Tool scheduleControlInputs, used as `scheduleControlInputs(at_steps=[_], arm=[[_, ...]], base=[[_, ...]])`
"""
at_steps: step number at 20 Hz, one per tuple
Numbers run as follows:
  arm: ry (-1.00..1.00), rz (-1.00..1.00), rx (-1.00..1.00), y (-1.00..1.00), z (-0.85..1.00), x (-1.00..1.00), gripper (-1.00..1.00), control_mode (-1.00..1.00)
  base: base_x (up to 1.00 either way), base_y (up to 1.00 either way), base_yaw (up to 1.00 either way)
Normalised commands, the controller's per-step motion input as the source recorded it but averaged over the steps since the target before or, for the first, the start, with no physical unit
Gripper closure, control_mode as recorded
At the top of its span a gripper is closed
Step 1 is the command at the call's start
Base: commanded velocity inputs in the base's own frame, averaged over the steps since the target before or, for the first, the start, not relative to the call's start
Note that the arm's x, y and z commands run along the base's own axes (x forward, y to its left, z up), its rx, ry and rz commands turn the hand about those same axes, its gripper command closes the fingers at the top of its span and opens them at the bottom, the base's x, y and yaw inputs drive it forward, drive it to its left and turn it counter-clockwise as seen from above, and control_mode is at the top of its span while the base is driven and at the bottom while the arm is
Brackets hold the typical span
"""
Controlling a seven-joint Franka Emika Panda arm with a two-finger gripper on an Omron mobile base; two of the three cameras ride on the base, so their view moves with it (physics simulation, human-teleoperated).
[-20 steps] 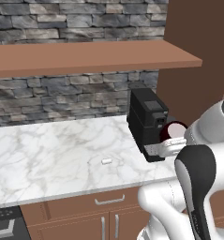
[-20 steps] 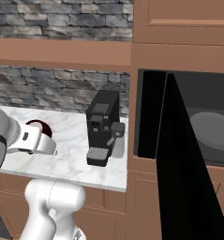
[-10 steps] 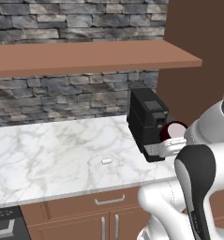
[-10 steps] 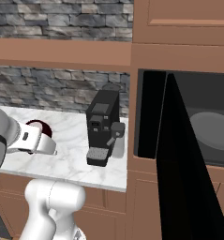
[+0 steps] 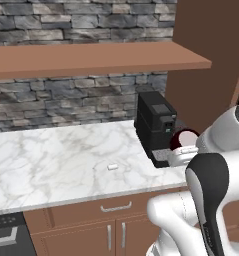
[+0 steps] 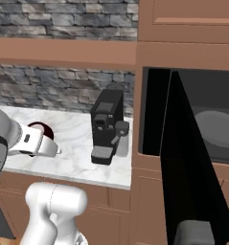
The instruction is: Pick the mug from the counter and place it inside the microwave. Then close the microwave.
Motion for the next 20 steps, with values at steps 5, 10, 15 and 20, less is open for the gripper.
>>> scheduleControlInputs(at_steps=[5, 10, 15, 20], arm=[[0.0, 0.0, 0.0, 0.0, 0.0, 0.0, 1.0, 1.0], [0.0, 0.0, 0.0, 0.0, 0.0, 0.0, 1.0, 1.0], [0.0, 0.0, 0.0, 0.0, 0.0, 0.0, 1.0, 1.0], [0.0, 0.0, 0.0, 0.0, 0.0, 0.0, 1.0, 1.0]], base=[[-0.77, 0.35, 0.0], [-0.54, 0.27, -0.13], [-0.84, 0.1, -0.58], [-0.84, 0.07, -0.75]])
